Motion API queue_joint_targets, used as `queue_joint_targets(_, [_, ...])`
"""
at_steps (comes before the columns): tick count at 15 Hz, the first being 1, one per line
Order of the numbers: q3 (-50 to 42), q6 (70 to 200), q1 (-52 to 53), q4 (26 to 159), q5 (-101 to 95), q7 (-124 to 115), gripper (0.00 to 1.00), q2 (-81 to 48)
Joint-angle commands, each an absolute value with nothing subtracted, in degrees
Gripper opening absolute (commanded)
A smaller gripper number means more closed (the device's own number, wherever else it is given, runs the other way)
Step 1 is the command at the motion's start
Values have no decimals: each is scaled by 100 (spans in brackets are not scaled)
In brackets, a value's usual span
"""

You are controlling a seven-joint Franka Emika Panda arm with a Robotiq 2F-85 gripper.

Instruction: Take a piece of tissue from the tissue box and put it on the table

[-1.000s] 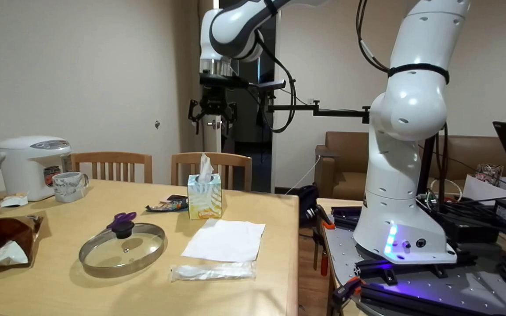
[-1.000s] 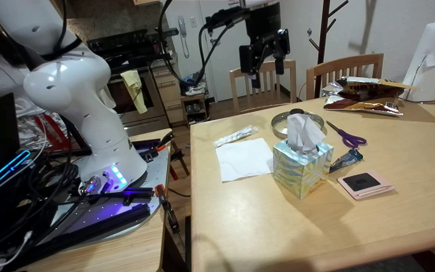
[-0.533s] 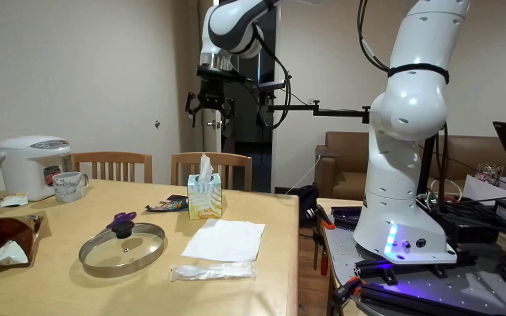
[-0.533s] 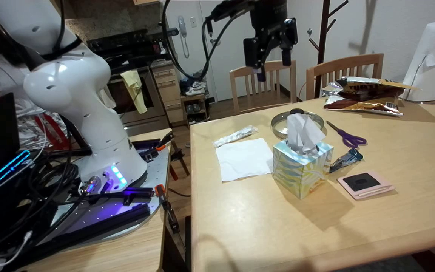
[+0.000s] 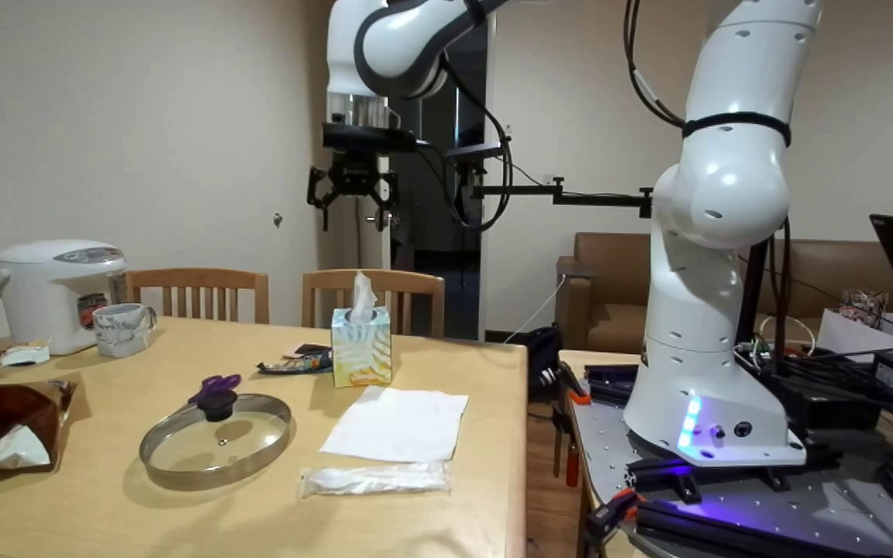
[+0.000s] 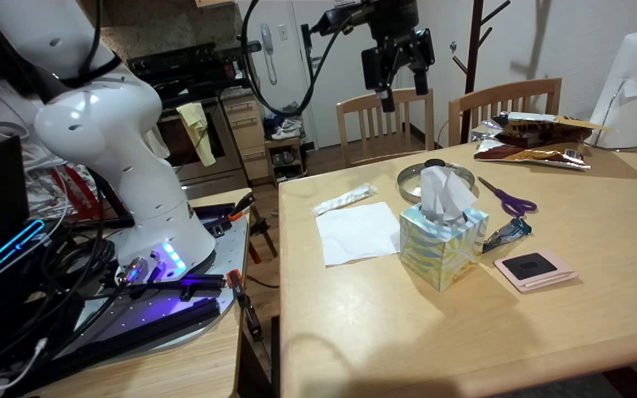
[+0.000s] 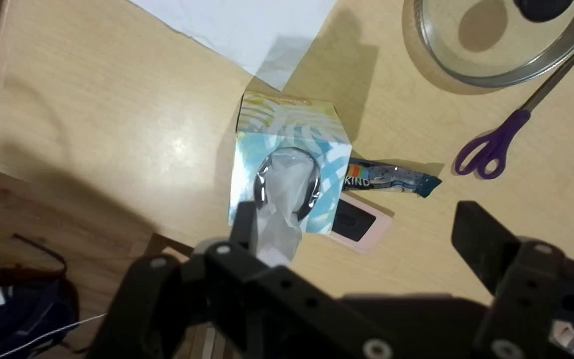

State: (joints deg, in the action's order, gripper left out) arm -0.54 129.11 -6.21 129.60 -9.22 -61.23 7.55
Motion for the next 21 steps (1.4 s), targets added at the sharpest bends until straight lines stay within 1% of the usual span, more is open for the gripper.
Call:
queue_joint_targets(1, [-38,12664,-698,12720,-1671,-6831,100,414])
queue_joint_targets(4, [-210,12718,-715,12746,-1866,-7023,100,253])
queue_joint_targets(10, [-598,13479,-725,12849,-1468,-6652,100,-260])
queue_joint_targets(16, [-796,14107,-710,12800,-940,-6290,100,-746])
queue_joint_targets(21, [-928,14092,-736,12747,-433,-5787,100,-828])
